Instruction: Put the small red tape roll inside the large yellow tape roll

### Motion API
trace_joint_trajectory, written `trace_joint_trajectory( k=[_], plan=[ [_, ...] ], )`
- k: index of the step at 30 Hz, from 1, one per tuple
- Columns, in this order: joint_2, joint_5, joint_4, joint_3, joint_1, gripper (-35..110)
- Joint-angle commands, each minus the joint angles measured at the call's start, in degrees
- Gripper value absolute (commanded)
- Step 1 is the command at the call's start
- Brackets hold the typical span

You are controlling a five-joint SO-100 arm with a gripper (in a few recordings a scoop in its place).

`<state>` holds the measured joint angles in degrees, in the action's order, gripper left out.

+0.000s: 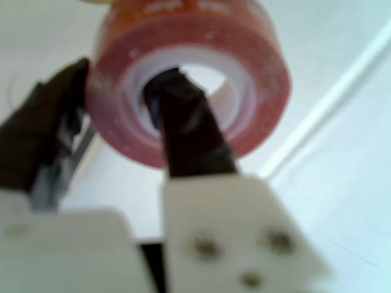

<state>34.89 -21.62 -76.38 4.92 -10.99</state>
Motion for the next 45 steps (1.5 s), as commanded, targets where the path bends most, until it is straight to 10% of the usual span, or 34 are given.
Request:
trace_joint_trajectory(
  k=[1,33,39,45],
  plan=[
    [2.8,0.0,2.7,-6.3,-1.2,0],
    [-0.1,0.0,-5.8,-9.3,1.8,32],
    [13.9,-1.0,-17.5,-0.2,6.2,0],
    [33.0,1.0,-27.2,24.6,9.8,0]
  ],
)
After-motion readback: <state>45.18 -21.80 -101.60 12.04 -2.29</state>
